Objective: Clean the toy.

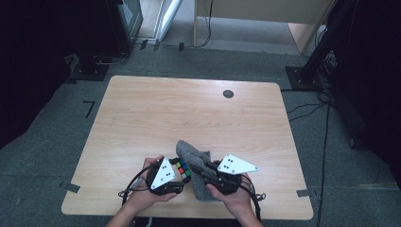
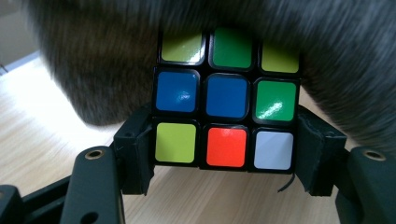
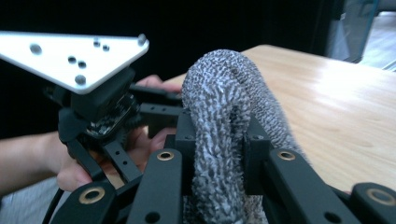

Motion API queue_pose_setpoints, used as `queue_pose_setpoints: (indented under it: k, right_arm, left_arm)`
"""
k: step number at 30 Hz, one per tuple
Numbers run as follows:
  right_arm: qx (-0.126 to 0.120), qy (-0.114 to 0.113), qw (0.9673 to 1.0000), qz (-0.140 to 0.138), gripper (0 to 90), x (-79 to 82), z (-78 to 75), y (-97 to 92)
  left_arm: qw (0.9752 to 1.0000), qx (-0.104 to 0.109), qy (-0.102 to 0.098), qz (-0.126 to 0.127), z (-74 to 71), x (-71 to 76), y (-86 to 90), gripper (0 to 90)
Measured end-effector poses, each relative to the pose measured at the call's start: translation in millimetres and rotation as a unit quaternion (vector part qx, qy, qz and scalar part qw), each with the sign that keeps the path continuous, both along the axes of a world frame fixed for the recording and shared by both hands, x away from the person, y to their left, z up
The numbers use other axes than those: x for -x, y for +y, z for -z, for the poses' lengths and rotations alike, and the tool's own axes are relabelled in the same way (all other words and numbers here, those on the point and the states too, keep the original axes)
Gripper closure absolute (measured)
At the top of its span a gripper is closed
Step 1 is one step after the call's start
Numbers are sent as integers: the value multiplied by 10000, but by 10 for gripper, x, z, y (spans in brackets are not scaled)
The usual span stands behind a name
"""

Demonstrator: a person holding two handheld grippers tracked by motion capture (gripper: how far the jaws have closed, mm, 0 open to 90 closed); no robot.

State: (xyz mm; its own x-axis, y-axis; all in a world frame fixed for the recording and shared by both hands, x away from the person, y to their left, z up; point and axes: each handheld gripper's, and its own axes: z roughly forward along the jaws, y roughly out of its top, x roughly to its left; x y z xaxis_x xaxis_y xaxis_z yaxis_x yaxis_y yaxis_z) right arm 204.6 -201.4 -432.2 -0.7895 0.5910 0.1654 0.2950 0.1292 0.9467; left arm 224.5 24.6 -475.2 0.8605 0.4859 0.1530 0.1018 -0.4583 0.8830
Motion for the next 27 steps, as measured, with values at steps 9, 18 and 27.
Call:
queue_pose_setpoints:
  k: [9, 18, 27]
  right_arm:
    - [100, 370, 9985, 397, 746, -148, 86, -171]
    - [156, 225, 9985, 473, 744, -109, -5, -174]
    - [172, 58, 9998, -6, 743, 17, -97, 1]
  left_arm:
    - [10000, 31, -25, 62, 6, -2, 15, 343]
    - [9997, 179, -138, 92, -42, 20, 32, 344]
    - [9990, -323, -211, 206, 60, 67, -124, 344]
